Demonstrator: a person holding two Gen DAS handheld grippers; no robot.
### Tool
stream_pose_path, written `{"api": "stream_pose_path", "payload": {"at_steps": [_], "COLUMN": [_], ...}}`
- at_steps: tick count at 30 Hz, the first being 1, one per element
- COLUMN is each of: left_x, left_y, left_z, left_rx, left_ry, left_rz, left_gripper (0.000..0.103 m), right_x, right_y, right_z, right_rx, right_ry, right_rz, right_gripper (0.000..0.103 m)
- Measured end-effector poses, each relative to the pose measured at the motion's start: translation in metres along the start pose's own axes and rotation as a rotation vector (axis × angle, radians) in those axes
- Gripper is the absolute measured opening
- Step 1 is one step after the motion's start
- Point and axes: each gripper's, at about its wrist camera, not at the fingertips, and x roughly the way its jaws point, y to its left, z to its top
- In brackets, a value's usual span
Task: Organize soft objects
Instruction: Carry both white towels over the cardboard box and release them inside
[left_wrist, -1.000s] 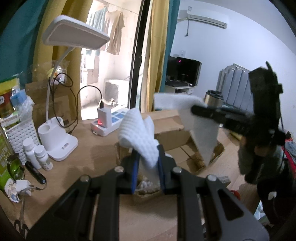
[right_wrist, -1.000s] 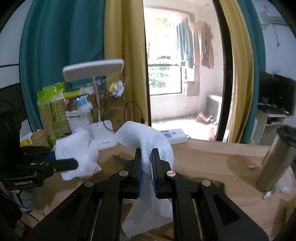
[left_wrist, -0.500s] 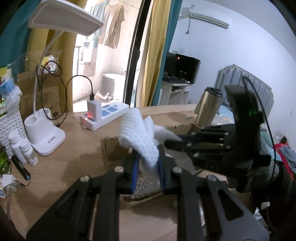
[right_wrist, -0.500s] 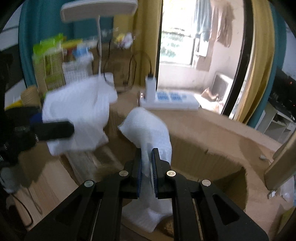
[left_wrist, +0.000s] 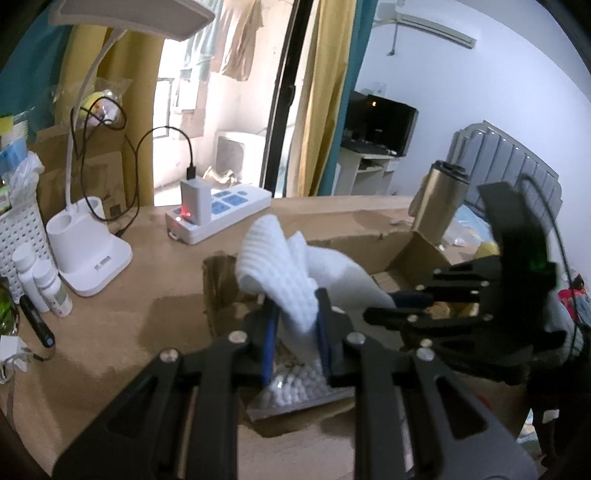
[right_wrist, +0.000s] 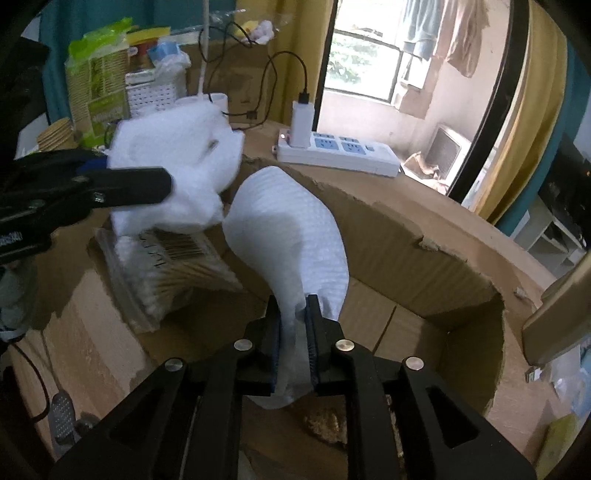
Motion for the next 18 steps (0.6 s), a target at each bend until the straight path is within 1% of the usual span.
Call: {"api": "stream_pose_path", "payload": {"at_steps": [2, 3, 5, 9, 10, 11, 13, 18], "left_x": [0.003, 0.005, 0.006, 0.005, 0.004, 0.003, 0.001, -0.008], "left_y": [0.000, 0.000, 0.000, -0.001, -0.001, -0.002, -0.003, -0.005], "left_z": [0.000, 0.000, 0.000, 0.000, 0.000, 0.000, 0.000, 0.002], "left_rx": [-0.008, -0.010, -0.013, -0.011, -0.011, -0.010, -0.013, -0.004], "left_ry": [0.012, 0.019, 0.025, 0.025, 0.024, 0.023, 0.017, -0.003], "left_rz": [0.005, 0.008, 0.008, 0.009, 0.008, 0.006, -0.005, -0.005], "left_gripper": [0.023, 0.025, 0.029, 0.034, 0.039, 0.053, 0.065, 0.067], "right_x": [-0.005, -0.008, -0.015, -0.025, -0.029, -0.032, -0.038, -0.046], "right_y": [-0.002, -0.002, -0.006, -0.011, -0.011, -0.012, -0.014, -0.020], "right_z": [0.000, 0.001, 0.002, 0.005, 0.005, 0.005, 0.004, 0.004], "right_rx": [0.017, 0.024, 0.050, 0.081, 0.086, 0.090, 0.105, 0.129], "right_ry": [-0.024, -0.041, -0.079, -0.119, -0.133, -0.141, -0.165, -0.192], "right_rz": [0.018, 0.025, 0.034, 0.026, 0.021, 0.018, 0.011, -0.018], "right_gripper": [0.026, 0.038, 0.045, 0.045, 0.045, 0.046, 0.046, 0.046]}}
